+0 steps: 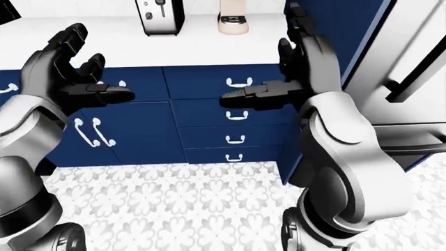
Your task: Push down the lever of the toaster to turn it on.
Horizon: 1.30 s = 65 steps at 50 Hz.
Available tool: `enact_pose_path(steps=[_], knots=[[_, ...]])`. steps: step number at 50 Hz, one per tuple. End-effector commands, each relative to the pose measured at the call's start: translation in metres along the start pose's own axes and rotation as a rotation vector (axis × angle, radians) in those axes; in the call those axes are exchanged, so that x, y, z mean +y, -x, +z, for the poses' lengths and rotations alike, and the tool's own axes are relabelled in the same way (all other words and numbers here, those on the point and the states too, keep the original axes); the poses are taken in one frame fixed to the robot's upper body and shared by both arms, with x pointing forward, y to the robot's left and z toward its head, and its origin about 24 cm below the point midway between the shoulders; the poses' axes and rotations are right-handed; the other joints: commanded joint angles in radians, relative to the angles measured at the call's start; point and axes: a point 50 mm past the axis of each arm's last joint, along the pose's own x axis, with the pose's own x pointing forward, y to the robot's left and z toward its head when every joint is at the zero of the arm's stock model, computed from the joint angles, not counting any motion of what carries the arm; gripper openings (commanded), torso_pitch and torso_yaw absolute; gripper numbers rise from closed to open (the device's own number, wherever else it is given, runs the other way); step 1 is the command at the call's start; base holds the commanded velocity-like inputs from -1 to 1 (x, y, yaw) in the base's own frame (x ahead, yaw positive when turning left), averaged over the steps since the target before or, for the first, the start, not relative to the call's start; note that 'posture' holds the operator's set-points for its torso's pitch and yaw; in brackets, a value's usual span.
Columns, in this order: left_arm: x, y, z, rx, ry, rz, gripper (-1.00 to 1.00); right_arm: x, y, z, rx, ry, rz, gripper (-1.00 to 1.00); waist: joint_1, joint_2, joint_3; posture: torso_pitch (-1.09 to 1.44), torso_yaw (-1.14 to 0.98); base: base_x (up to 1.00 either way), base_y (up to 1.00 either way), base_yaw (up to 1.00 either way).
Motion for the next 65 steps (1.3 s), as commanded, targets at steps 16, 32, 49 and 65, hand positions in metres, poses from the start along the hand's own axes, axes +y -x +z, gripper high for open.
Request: enact_pose_path(steps=[16, 32, 49, 65], knots=[[-0.002, 0.006, 0.022, -0.095, 0.012, -0.006, 1.0, -0.001, 0.001, 0.009, -0.053, -0.024, 0.003, 1.0, -0.018, 0.1, -0.045, 0.0, 0.0, 0.0, 0.2, 0.0], [-0.004, 0.008, 0.025, -0.107, 0.022, -0.018, 1.0, 0.001, 0.002, 0.011, -0.058, -0.029, 0.011, 1.0, -0.019, -0.029, -0.035, 0.0, 0.0, 0.0, 0.33, 0.0], [-0.005, 0.009, 0.028, -0.12, 0.018, -0.029, 1.0, 0.003, 0.002, 0.011, -0.063, -0.037, 0.024, 1.0, -0.016, 0.032, -0.031, 0.0, 0.0, 0.0, 0.33, 0.0], [-0.007, 0.01, 0.029, -0.122, 0.018, -0.033, 1.0, 0.003, 0.002, 0.012, -0.066, -0.04, 0.025, 1.0, -0.011, -0.01, -0.026, 0.0, 0.0, 0.0, 0.33, 0.0]])
